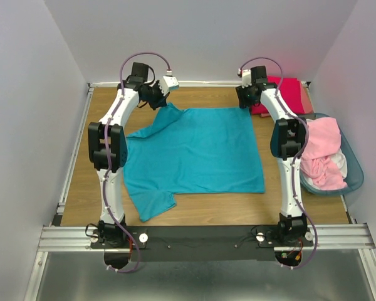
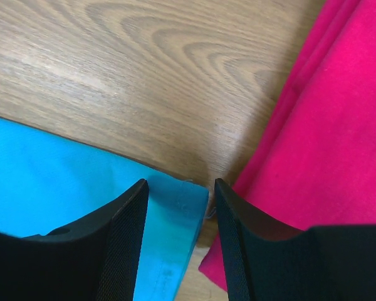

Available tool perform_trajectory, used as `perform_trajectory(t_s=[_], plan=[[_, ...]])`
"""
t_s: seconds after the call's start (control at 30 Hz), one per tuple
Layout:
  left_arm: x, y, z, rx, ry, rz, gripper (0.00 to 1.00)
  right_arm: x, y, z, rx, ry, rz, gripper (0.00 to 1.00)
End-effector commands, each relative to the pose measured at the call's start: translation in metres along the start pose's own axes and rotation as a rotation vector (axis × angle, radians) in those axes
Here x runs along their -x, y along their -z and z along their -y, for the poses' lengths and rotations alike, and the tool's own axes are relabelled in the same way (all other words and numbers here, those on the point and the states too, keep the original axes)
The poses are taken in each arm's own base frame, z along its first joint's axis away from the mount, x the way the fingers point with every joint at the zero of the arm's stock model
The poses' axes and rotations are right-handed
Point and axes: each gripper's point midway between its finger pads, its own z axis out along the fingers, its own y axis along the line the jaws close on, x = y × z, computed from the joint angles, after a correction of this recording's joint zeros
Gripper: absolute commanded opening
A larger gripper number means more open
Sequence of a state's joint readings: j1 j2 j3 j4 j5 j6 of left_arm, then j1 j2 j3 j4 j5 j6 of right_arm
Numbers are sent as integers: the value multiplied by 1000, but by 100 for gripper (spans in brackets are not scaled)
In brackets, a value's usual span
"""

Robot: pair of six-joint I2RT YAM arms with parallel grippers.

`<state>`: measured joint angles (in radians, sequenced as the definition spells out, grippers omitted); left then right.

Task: Fold and stack the t-shirts
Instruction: Grap the side of the flattened tshirt furthest away from the robot with both arms

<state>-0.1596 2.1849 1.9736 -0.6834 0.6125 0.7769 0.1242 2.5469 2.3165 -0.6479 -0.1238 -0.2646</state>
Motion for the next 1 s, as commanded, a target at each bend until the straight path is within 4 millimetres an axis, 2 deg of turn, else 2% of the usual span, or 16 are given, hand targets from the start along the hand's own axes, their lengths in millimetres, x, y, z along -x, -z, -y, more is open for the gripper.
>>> perform_trajectory(t_s=[0.0,0.13,0.3,0.43,0.5,0.53,0.7,0.77,0.97], plan=[[-6,10,-27,60,15,-6,0,-10,-18,1,-4,15,-10,54],[-1,16,-41,102,10,3,0,-16,-21,-3,14,14,-24,50],[-1,17,-51,129,-3,-3,0,-19,-22,-5,21,19,-30,39],[-6,22,-61,162,-1,-14,0,-13,-17,-5,24,25,-16,26],[-10,29,-70,188,2,-15,0,-10,-13,-3,21,33,-9,13],[-9,32,-72,196,-5,-13,0,-6,-8,-2,18,36,1,2],[-16,45,-86,244,-37,-20,0,4,5,-3,21,47,21,1],[-12,52,-94,286,-86,-21,0,9,11,-4,24,49,33,0],[-12,53,-102,311,-170,-14,0,14,18,-7,40,47,47,1]])
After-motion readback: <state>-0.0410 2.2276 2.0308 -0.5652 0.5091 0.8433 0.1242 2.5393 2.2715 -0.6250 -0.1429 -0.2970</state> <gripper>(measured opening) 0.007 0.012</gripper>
